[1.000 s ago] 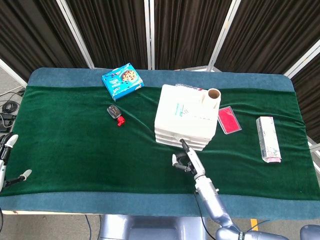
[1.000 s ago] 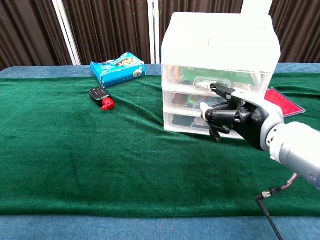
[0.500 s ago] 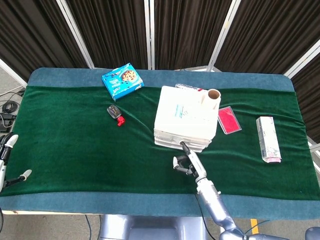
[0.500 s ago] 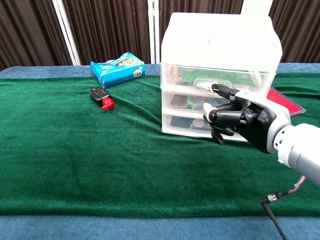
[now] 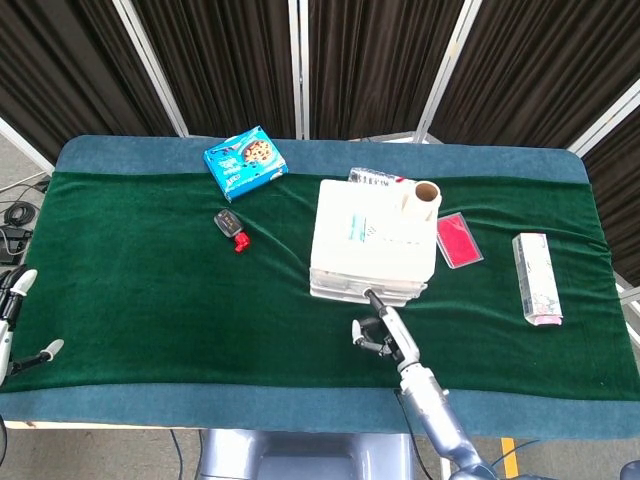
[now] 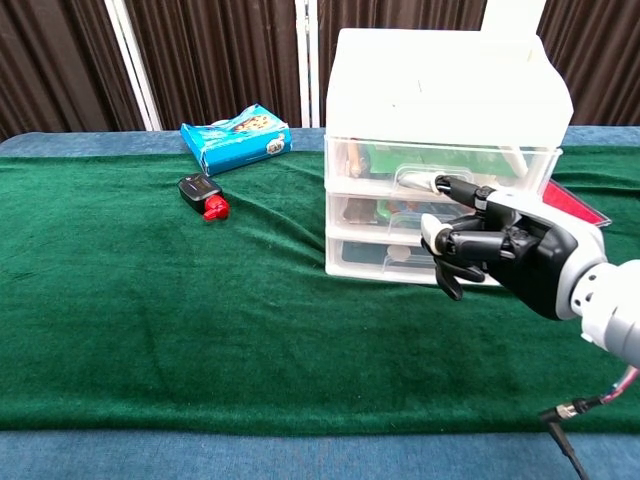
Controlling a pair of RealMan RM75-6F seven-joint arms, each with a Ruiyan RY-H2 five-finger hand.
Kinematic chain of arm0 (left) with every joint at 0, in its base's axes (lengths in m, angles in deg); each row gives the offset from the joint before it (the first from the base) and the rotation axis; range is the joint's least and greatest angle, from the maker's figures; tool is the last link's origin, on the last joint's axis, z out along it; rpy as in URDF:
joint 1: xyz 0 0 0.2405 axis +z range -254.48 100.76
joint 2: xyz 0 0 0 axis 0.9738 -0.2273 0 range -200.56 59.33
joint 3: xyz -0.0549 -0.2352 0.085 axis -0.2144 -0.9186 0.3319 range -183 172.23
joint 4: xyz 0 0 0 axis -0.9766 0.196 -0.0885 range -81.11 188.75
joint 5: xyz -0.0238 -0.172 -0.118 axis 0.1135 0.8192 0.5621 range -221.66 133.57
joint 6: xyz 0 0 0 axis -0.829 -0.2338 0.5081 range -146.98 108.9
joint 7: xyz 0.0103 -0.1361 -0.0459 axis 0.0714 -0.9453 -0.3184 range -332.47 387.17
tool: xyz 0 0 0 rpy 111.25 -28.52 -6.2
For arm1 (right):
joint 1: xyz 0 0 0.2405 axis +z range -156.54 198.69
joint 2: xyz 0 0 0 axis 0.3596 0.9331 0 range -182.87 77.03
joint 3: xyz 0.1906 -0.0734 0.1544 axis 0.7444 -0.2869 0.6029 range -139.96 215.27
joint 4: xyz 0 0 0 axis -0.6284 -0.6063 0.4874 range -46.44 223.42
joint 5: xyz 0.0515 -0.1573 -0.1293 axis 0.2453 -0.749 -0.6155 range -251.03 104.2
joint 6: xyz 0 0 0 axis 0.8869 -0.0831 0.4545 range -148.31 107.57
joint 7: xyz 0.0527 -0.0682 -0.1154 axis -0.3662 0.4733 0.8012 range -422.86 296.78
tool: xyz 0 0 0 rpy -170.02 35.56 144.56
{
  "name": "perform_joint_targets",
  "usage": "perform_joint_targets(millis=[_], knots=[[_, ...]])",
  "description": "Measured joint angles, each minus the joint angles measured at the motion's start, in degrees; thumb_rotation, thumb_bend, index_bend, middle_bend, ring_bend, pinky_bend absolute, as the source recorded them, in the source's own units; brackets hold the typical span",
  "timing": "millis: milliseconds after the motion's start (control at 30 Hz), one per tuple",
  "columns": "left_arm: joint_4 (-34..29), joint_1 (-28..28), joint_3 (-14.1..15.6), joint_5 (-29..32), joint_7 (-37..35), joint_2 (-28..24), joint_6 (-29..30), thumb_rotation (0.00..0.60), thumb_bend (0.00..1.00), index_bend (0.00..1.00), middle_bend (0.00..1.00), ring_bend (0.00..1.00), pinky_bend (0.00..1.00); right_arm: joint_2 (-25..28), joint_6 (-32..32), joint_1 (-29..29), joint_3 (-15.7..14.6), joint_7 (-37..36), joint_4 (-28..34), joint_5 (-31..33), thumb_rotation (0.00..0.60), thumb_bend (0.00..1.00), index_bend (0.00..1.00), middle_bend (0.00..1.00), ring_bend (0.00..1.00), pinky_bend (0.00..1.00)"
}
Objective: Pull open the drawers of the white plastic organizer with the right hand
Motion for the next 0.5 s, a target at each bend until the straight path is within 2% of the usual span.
perform_joint_targets(millis=[500], knots=[[0.0, 0.0, 0.0, -0.1, 0.1, 0.0, -0.1, 0.6, 0.08, 0.0, 0.0, 0.0, 0.0, 2.1, 1.4, -1.5, -2.3, -2.5, 1.1, -3.3, 0.6, 0.57, 0.2, 0.9, 0.91, 0.77]])
